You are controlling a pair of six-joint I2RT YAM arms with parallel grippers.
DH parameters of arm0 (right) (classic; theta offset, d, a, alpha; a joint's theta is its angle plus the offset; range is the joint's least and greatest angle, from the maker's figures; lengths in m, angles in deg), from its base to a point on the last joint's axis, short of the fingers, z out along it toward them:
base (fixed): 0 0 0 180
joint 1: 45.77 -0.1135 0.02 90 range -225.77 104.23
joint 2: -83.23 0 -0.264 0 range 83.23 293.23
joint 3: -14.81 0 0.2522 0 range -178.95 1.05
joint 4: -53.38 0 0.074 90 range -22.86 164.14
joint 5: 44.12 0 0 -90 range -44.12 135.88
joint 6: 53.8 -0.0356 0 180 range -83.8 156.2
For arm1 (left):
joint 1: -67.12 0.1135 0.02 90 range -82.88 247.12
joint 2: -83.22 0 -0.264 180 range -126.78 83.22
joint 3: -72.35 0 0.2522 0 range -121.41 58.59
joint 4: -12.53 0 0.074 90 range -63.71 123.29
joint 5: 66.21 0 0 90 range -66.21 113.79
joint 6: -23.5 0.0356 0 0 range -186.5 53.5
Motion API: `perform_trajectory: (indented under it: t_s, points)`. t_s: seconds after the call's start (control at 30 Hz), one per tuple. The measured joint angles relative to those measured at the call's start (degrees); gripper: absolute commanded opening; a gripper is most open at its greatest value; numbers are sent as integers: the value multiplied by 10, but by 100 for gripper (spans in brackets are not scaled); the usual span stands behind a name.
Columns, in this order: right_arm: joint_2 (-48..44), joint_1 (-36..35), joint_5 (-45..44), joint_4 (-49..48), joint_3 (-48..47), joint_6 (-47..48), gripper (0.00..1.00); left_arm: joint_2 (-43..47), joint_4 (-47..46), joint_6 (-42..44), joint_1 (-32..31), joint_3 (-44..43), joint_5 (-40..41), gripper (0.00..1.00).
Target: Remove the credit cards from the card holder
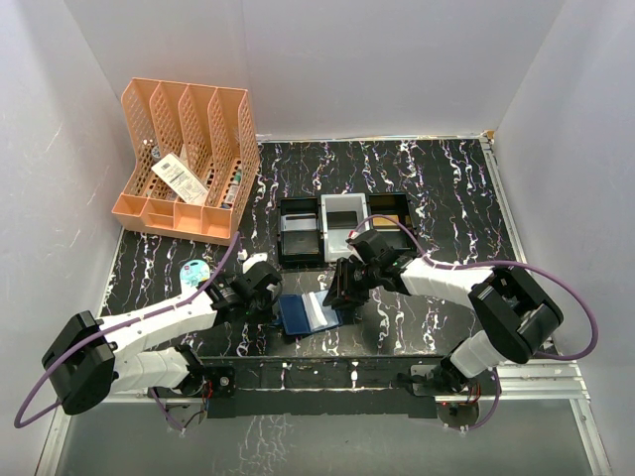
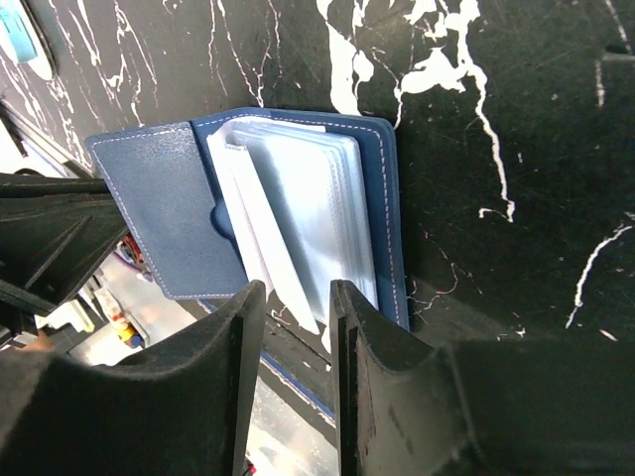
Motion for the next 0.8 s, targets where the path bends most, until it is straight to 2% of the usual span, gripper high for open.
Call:
perform_trajectory:
  t_s: [0.47,0.63,0.8]
  points:
    - [36,-5,9,-1,-1,13,30,0,0,0,0,0,-1,0]
    - [38,-11,-3,10,-13,14,36,0,0,0,0,0,-1,0]
    - [37,-15,-44,45,-39,18,37,0,0,0,0,0,-1,0]
